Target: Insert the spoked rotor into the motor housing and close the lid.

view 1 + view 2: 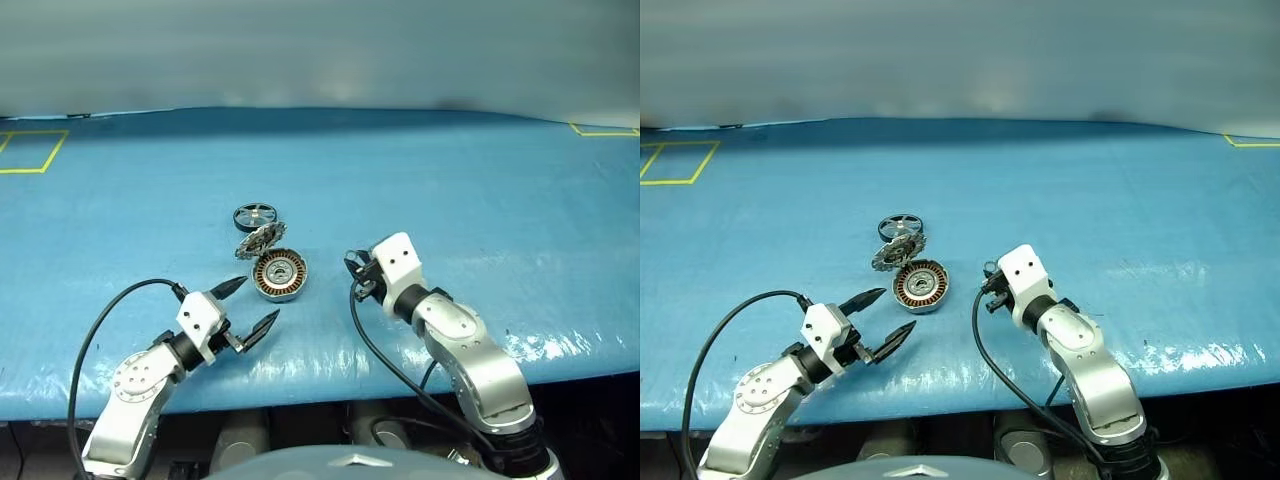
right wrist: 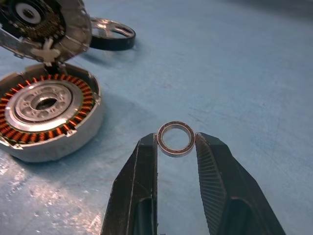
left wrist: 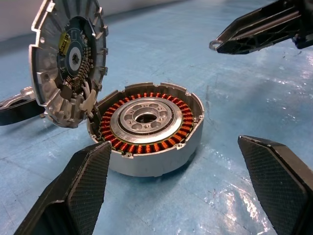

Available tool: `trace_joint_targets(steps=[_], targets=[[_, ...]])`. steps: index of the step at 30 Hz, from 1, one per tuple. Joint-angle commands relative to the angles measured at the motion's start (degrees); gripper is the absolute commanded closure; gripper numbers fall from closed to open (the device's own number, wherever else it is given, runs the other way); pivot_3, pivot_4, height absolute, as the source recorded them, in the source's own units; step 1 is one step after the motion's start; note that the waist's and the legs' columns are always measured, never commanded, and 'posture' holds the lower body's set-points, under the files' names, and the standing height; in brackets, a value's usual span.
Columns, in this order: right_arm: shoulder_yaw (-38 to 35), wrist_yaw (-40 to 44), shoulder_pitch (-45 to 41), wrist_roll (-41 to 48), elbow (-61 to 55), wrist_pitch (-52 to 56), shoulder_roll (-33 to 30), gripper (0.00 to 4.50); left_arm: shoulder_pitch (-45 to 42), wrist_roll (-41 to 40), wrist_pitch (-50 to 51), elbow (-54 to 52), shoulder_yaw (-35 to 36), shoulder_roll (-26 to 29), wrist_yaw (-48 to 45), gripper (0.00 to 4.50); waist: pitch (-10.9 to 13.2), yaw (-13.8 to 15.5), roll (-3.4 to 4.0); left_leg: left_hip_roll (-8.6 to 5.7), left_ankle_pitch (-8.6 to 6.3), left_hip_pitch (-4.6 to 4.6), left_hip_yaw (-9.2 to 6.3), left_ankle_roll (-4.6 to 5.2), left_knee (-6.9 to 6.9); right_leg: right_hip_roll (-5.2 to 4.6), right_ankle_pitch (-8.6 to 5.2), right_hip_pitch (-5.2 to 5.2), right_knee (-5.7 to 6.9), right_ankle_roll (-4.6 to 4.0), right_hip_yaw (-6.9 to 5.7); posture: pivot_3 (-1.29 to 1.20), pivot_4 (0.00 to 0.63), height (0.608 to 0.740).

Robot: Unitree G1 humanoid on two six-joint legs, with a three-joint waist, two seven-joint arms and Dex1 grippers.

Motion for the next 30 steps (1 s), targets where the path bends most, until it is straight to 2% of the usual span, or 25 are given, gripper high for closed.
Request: trace_joint_targets(steps=[1,13,30], targets=[[1.4,0.48,-2.86,1.39,-3.51,1.86,0.27,3.74,-0.16,-0.52,-1.65,-0.86,0.82,-0.28,-0.02,0.0,0.0,0.07,0.0,0.0,0.0,-0.03,0.0,0.0,0.0,-0.01,0.01,-0.01,-0.02,0.02,0.0,0.0,0.15,0.74],[12.75,-0.16,-13.29,-0.18,10.14,-0.94,7.18,3.74,1.89,-0.88,-3.0,-1.52,1.3,-1.98,1.63,0.0,0.0,0.09,-0.01,-0.01,0.0,-0.16,-0.01,0.0,-0.06,-0.04,0.1,-0.1,-0.13,0.15,-0.04,0.0,0.15,0.74],[16.7,1.86,-13.59,-0.06,18.27,-2.65,9.24,3.74,3.06,-0.41,-4.31,-0.22,1.23,-3.54,2.01,0.0,0.0,0.03,-0.01,0.0,0.0,-0.2,-0.02,0.0,-0.08,-0.04,0.13,-0.16,-0.12,0.2,-0.08,0.0,0.15,0.74]])
